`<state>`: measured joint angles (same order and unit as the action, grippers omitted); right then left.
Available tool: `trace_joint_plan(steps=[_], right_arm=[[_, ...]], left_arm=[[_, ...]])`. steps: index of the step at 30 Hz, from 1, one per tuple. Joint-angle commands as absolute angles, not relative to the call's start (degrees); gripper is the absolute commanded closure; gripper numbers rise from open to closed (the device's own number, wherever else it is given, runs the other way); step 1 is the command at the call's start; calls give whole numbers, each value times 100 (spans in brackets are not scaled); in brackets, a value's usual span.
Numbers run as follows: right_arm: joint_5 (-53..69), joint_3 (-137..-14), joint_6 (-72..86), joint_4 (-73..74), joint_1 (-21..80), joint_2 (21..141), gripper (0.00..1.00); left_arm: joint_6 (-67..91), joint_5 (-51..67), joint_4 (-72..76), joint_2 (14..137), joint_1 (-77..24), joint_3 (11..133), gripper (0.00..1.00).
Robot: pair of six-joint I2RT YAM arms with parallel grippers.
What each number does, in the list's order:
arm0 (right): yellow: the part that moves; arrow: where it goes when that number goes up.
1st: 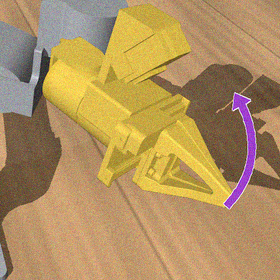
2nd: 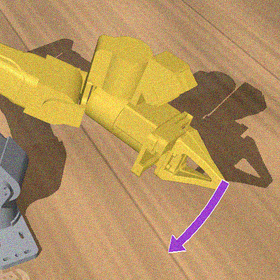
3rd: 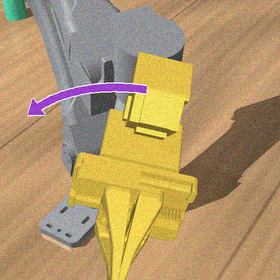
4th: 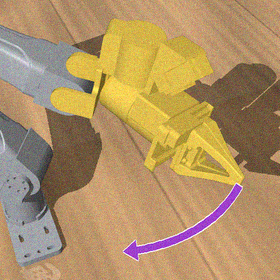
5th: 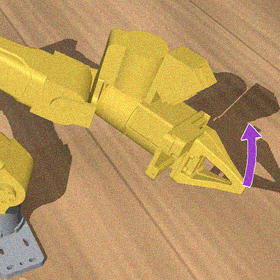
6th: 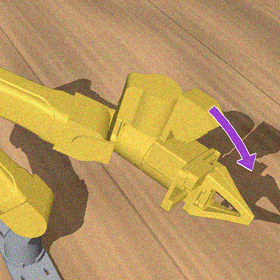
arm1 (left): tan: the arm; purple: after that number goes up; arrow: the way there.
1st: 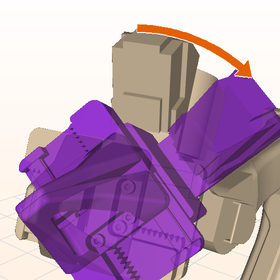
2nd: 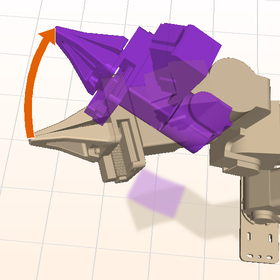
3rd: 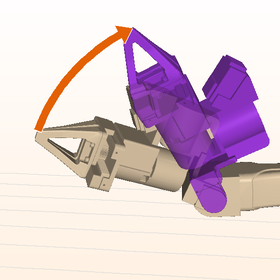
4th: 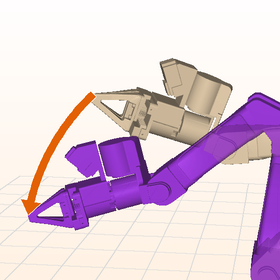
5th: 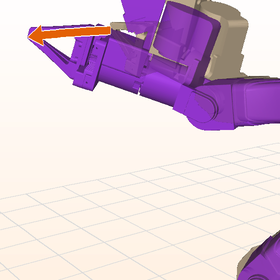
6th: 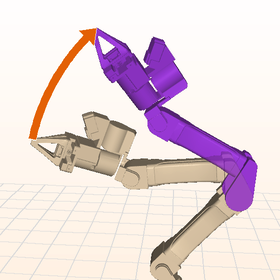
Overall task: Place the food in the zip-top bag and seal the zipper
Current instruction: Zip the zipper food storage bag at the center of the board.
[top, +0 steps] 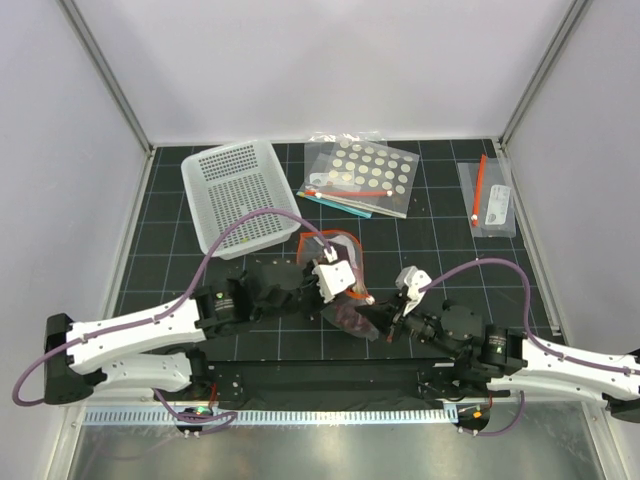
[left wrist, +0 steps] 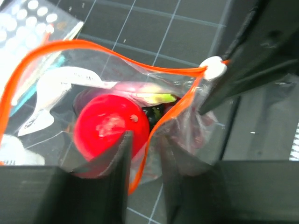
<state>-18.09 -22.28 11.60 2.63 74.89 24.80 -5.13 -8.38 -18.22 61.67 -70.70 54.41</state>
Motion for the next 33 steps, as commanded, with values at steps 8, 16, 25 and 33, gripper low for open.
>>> trace_joint_plan(steps=[8,16,25,33], right_arm=[[-1231,-2197,712,-141,7515,2382,99],[-747,-2215,589,-158,7515,2373,99],[-607,-2162,615,-167,7515,2188,99],[-580,-2162,624,-167,7515,2224,99]], left_arm=[[-1783,1213,-2004,5247,-7084,5959,44],[-2812,2188,-3521,6309,-7093,7179,38],[-3612,1907,-4227,7426,-7084,7734,48],[-3691,2048,-4034,7444,-7093,7541,48]])
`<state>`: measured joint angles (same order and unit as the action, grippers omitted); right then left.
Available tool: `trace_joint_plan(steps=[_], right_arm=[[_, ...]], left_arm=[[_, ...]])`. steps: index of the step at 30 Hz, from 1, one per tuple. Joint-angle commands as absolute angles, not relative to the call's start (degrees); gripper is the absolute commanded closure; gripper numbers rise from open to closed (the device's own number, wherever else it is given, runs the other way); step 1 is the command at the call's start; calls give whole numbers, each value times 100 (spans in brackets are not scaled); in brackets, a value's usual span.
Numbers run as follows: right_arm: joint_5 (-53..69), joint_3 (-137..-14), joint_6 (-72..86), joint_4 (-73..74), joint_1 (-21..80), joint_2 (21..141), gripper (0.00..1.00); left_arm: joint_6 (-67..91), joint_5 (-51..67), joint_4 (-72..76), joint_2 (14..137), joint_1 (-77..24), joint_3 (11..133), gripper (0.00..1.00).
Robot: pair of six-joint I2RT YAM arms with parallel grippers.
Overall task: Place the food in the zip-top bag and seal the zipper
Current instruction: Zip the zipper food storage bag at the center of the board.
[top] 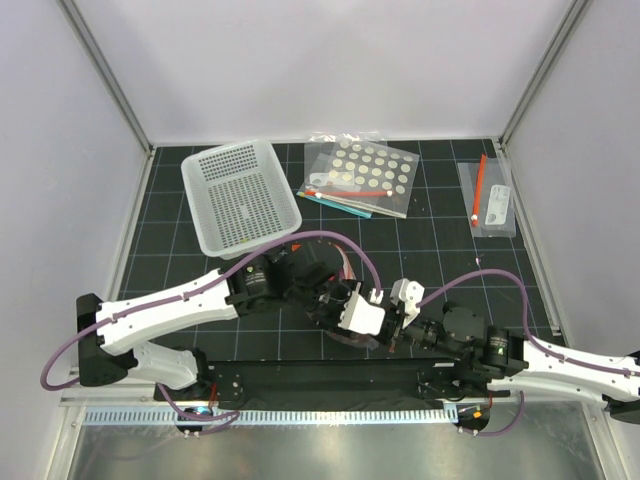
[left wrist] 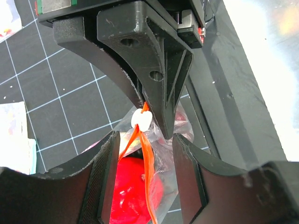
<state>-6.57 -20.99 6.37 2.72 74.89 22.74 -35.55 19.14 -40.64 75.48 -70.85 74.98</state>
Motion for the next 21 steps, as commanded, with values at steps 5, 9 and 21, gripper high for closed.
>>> trace_joint_plan(steps=[5,9,21], right_arm=[[-562,-2162,624,-167,7515,2232,99],[-536,-2171,615,-167,7515,2276,99],[-501,-2188,615,-176,7515,2356,99]], left_arm=[[-3691,2012,-4008,7523,-7084,7576,48],[-3665,2136,-3877,7480,-7084,7541,47],[-3402,2057,-3761,7497,-7093,7602,47]])
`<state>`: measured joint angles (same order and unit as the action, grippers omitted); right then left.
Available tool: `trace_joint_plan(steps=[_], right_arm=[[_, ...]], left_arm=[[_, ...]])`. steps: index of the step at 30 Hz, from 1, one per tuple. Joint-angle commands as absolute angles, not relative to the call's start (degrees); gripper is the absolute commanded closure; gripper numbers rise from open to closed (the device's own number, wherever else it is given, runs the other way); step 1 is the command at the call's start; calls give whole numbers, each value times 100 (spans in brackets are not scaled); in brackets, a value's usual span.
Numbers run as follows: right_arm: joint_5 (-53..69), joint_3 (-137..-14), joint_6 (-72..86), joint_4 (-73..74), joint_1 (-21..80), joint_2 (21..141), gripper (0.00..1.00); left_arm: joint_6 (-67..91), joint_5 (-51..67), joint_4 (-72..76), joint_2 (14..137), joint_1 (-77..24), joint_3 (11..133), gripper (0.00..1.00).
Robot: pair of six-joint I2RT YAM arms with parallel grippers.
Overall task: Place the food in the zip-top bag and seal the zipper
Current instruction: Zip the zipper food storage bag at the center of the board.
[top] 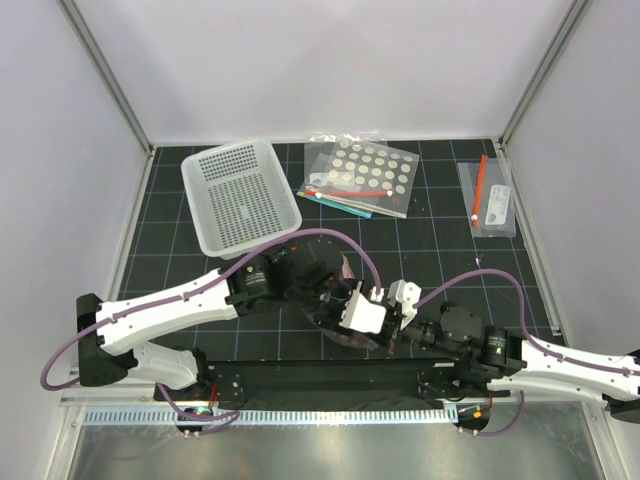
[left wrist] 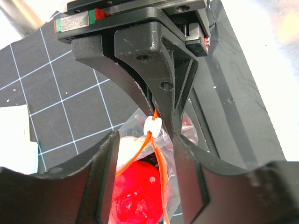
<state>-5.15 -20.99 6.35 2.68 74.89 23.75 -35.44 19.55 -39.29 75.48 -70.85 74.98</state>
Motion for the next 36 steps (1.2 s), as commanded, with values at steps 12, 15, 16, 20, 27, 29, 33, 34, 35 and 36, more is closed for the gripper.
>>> trace_joint_plan(steps=[12,15,16,20,27,29,33,34,35,36], right_arm=[[-510,-2180,606,-176,7515,2320,99],[-510,-2180,598,-176,7515,2320,99],[-510,-2188,606,-176,7506,2320,99],[-501,-2180,606,-176,7515,2320,99],[-589,-2171,607,-141,7515,2259,99],[-703,-2127,606,-141,7515,2110,99],[-861,-1987,606,-150,7515,1697,99],[-870,-1960,606,-141,7515,1531,99],[-957,-1934,606,-123,7515,1468,99],[-993,-1916,606,-106,7515,1407,99]], left_arm=[[-3217,2276,-3955,7849,-7093,7893,53],[-3217,2303,-3955,7831,-7084,7901,62],[-3191,2311,-3955,7822,-7093,7901,62],[-3182,2391,-3955,7778,-7093,7901,65],[-2962,2005,-3955,7796,-7093,7945,100],[-2883,1776,-3842,7700,-7084,7814,100],[-2690,1538,-3420,7436,-7014,7542,100],[-2611,1495,-3375,7383,-6970,7498,100],[-2558,1381,-3262,7287,-6944,7454,100],[-2497,1319,-3209,7243,-6917,7375,100]])
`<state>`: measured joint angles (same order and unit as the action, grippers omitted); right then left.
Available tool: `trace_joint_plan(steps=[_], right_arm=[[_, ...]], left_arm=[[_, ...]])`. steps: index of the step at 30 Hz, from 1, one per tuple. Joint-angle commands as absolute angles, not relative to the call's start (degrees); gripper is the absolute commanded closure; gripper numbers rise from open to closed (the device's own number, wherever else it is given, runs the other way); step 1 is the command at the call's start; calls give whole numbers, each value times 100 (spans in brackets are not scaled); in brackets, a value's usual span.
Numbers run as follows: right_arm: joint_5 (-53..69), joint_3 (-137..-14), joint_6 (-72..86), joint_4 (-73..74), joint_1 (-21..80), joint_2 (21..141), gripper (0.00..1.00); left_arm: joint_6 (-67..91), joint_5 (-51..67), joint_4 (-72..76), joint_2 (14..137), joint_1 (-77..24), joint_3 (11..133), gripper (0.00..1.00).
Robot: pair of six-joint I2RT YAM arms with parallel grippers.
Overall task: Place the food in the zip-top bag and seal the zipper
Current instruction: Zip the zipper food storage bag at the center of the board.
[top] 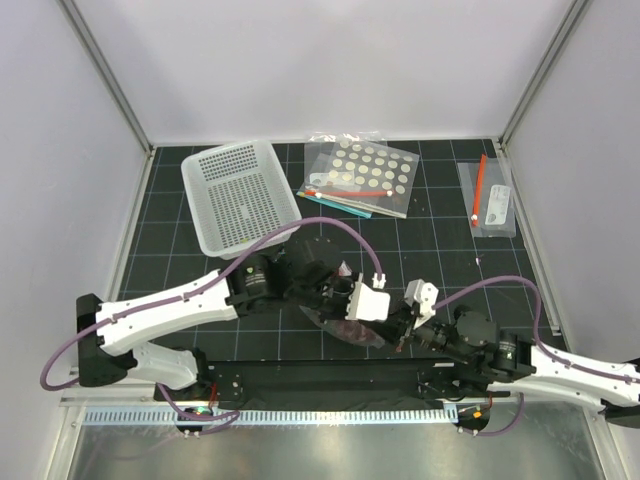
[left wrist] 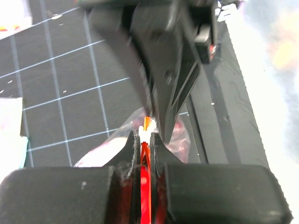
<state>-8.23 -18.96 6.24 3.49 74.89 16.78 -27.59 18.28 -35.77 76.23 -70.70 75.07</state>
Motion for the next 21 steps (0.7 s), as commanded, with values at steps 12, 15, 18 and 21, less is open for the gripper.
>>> trace_joint_plan(steps=[12,15,18,21], right_arm=[[-1283,-1837,650,-44,7515,1054,68],[-1309,-1898,624,-61,7515,1238,61],[-1257,-1925,571,-114,7515,1344,56],[-1327,-1942,519,-149,7515,1371,53]], left_arm=[[-2153,1344,-2988,7189,-6688,7198,100],[-2153,1449,-3085,7312,-6688,7312,100],[-2136,1555,-3181,7365,-6680,7418,100],[-2153,1757,-3208,7374,-6680,7444,100]])
